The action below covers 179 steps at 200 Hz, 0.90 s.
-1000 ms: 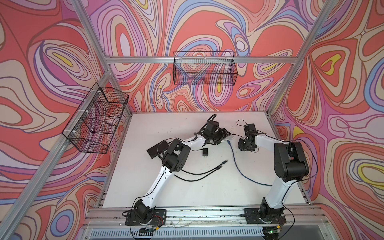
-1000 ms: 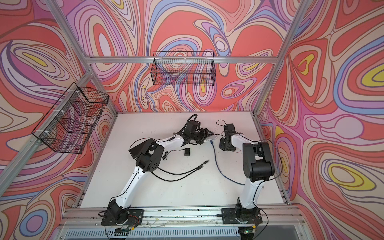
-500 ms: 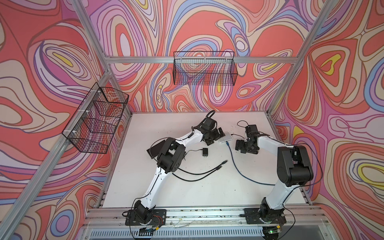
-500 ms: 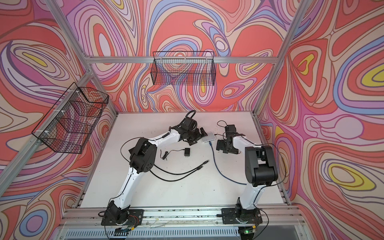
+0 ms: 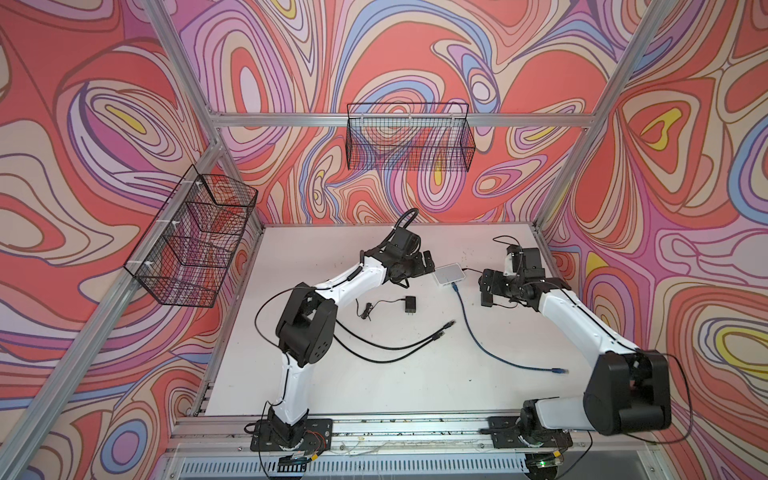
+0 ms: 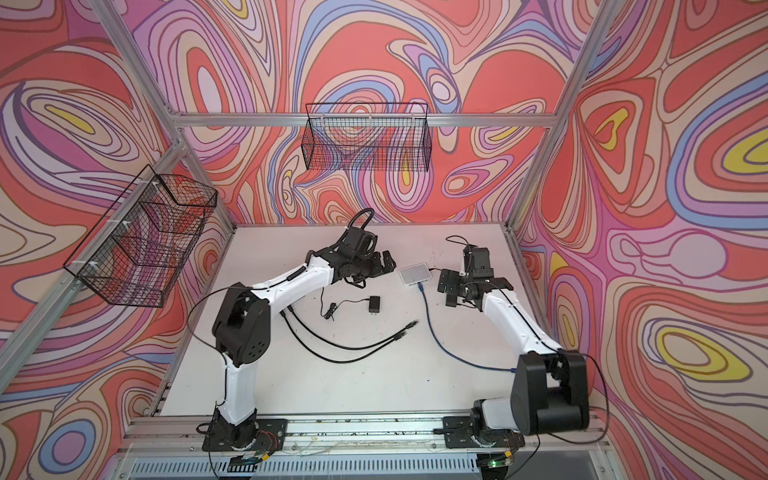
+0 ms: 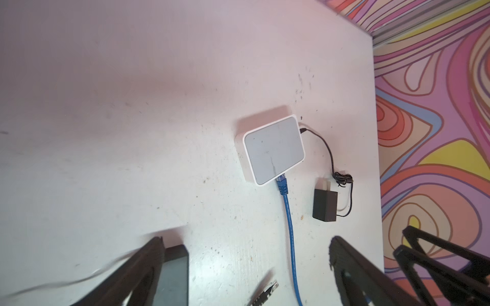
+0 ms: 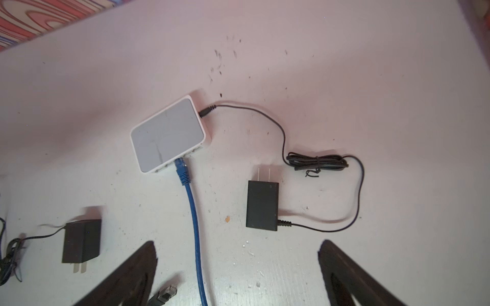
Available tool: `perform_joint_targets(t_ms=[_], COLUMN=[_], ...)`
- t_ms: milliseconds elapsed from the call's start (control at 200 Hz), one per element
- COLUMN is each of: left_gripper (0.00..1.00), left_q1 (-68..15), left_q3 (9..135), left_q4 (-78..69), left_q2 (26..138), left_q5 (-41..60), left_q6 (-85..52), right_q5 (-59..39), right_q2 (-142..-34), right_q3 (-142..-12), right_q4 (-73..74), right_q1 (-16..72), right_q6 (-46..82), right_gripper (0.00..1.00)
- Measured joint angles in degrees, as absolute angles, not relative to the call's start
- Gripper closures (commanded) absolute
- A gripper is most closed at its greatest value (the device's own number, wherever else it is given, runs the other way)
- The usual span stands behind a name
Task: Insert the plug into the switch port
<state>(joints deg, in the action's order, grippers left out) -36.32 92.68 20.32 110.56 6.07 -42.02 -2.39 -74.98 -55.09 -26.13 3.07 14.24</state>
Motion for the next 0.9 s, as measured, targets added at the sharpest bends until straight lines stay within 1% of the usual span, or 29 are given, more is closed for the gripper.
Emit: perform_joint_targets(t_ms=[130, 240, 326, 496, 661, 796, 896], left_gripper=[0.0, 0.0, 0.0, 0.0, 0.0, 0.0, 0.0], left_q1=[-36.32, -36.27, -35.86, -32.67, -26.92, -18.94, -14.79], left_q3=[82.96, 71.68, 62.7, 47.24, 35.75, 26.48, 23.24], left_q4=[15.64, 8.25, 2.79, -8.29, -17.67, -25.65, -28.4], left_q2=[98.65, 90.37, 85.93, 79.99, 74.94, 71.18, 70.13], left_q5=[-3.66, -13.23, -19.49, -27.03, -30.55, -28.32, -25.87], left_q6=[-34.28, -25.56, -19.57, -8.71, -3.31, -1.83, -0.8], right_q5=[-1.3, -0.58, 0.32, 3.01, 4.08, 6.02, 7.77], right_q2=[-68.84, -64.84, -61.69, -58.89, -63.86, -67.81, -69.49], right_q3=[-52.16, -46.02, -39.46, -26.35, -24.56, -22.7, -21.52], right_q4=[-21.1, -13.74, -6.57, 10.59, 16.4, 23.57, 27.16], right_q1=[3.07, 3.07, 3.11, 3.09, 3.09, 3.09, 3.09], right_q6=[14.92, 15.29, 15.4, 14.0, 8.29, 5.82, 4.45], right_gripper=[0.02, 0.02, 0.01, 0.02, 0.02, 0.02, 0.02])
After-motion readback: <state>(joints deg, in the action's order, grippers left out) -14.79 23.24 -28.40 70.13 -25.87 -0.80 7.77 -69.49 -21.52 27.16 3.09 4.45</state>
